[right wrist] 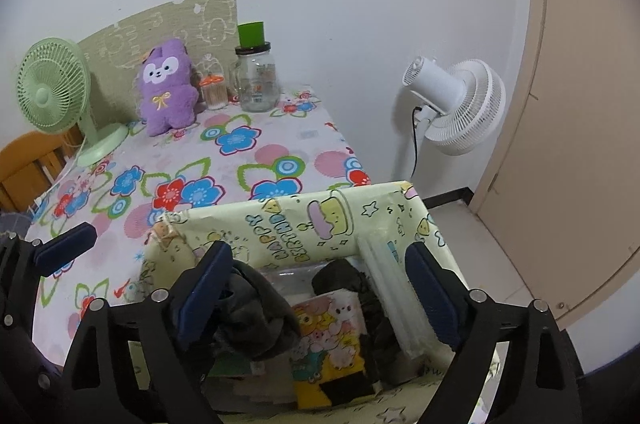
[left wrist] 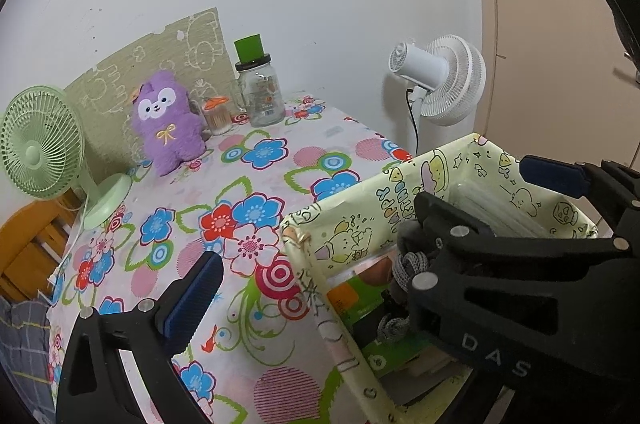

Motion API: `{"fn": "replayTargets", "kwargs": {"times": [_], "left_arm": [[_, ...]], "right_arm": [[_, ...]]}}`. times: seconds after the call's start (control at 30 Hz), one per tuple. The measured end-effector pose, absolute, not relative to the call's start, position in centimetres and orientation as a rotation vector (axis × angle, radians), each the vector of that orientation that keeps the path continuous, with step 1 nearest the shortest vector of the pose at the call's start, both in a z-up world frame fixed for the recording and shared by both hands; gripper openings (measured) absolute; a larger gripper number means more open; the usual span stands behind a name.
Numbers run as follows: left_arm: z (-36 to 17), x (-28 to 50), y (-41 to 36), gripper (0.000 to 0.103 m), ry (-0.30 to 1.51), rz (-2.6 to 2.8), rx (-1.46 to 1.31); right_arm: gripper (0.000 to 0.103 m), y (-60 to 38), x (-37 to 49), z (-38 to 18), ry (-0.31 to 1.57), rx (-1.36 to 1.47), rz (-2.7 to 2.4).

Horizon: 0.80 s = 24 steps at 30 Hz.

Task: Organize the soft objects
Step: 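Open both tools to release the cloth and straws into the box, then withdraw both tools up and away from the box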

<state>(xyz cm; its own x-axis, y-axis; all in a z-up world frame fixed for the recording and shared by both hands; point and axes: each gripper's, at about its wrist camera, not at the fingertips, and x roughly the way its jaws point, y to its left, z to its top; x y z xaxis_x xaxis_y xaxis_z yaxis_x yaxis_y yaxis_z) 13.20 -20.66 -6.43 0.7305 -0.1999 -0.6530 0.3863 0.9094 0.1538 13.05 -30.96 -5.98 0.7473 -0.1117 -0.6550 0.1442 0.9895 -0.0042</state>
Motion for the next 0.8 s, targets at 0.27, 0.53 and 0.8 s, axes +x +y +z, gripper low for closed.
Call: {"fn": "replayTargets", "kwargs": {"times": [0.27,0.53,0.8], "left_arm": [[-5.9,12.1,-19.2,0.102,0.664,-0.326,0.279],[-5.9,11.3,-17.3,0.102,0.669,-0.333,0.258],[-5.7,10.8,-14.6,0.102,0.659,-0.311,0.228]], "right_arm": [[0.094,-28.9,11.7,-5.6,0.706,0.047,-0.132],[0.094,-26.7,10.6,-5.4,0.698,0.038,-0.129],[0.094,-24.0,10.3,-5.2,0.689,0.037,-0.095]]}}
